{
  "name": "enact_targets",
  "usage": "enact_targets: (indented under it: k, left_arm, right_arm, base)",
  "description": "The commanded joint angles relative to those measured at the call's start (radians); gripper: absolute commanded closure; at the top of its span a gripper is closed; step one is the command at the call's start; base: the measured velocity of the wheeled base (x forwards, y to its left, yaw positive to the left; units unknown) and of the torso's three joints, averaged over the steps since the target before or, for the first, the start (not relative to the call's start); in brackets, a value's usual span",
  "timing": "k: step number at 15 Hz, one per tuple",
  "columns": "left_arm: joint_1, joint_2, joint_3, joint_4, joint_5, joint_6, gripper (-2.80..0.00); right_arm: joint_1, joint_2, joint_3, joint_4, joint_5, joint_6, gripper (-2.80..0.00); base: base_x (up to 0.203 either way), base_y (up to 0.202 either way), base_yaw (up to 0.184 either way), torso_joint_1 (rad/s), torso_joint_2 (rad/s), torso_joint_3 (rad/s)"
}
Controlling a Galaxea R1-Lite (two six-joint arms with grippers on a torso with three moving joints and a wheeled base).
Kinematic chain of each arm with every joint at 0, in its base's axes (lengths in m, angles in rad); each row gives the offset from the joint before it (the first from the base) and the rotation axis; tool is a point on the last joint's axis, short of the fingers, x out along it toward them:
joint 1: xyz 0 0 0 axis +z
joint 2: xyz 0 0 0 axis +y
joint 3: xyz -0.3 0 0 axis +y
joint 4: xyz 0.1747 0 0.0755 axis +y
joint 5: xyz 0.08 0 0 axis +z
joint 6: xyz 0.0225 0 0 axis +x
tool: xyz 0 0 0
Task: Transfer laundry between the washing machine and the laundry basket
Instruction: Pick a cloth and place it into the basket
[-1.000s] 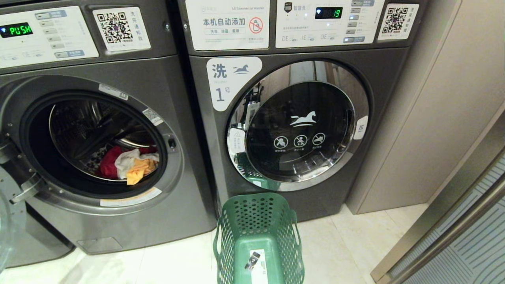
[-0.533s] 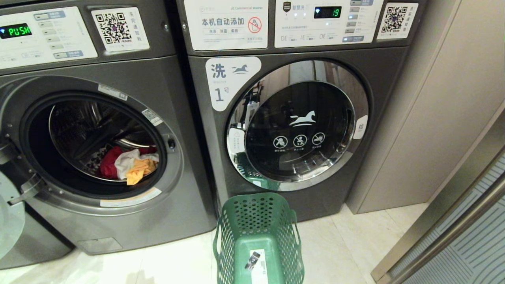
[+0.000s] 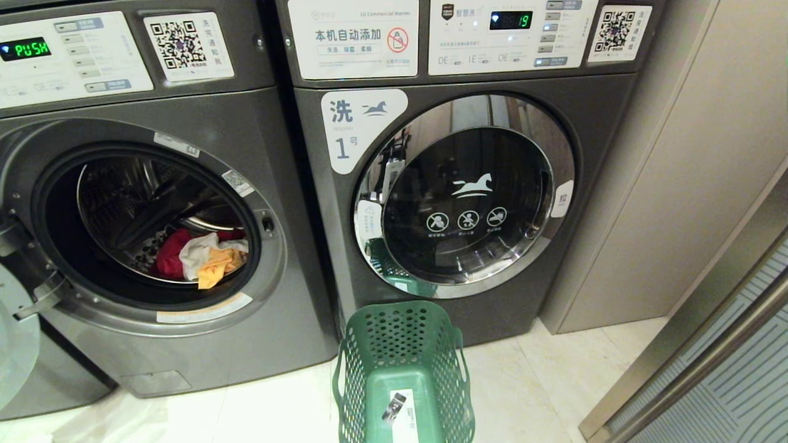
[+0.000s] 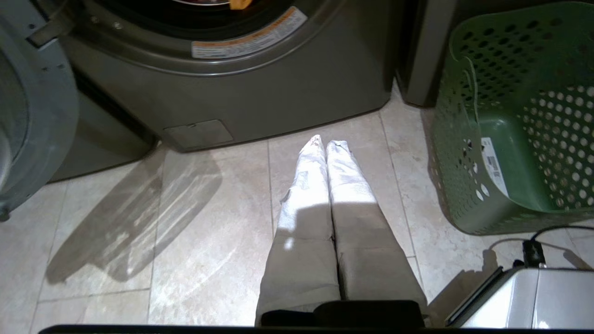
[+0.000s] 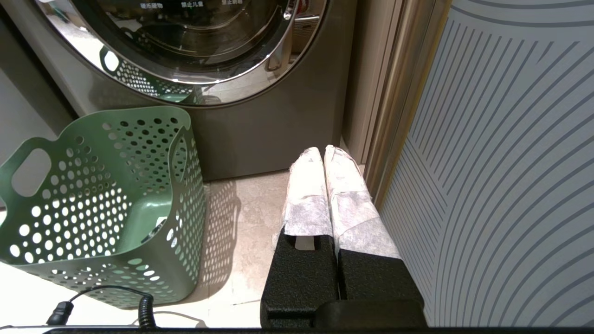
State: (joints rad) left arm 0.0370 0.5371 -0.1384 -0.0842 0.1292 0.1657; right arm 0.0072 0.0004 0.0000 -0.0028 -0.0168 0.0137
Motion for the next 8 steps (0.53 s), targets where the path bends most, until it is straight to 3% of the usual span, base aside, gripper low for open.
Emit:
enact_targets:
  k: [1,2,4,7,8]
  left_arm:
    - [0.011,-0.221,0.136,-0.007,-0.06,0.022,0.0]
    - [0.031,-0.255,0.138,0.009,-0.111,0.038,0.0]
    - [0.034,-0.263,0.138,0.024,-0.121,0.034,0.0]
    - [0.028,-0.263,0.138,0.042,-0.125,-0.105,0.0]
    - [0.027,-0.264,0.138,0.084,-0.127,-0.119,0.0]
  right_arm:
    - [0.0,0.0,0.0,0.0,0.0,0.0,0.0]
    - [0.0,0.0,0.0,0.0,0.0,0.0,0.0]
    - [0.0,0.001,0.0,0.0,0.0,0.0,0.0]
    - [0.0,0.0,0.0,0.0,0.0,0.0,0.0]
    - [0.0,0.001,0.0,0.0,0.0,0.0,0.0]
  base:
    - [0.0,0.0,0.0,0.0,0.0,0.0]
    - [0.0,0.0,0.0,0.0,0.0,0.0]
    - [0.0,0.0,0.0,0.0,0.0,0.0]
    - [0.0,0.0,0.0,0.0,0.0,0.0]
    - [0.0,0.0,0.0,0.0,0.0,0.0]
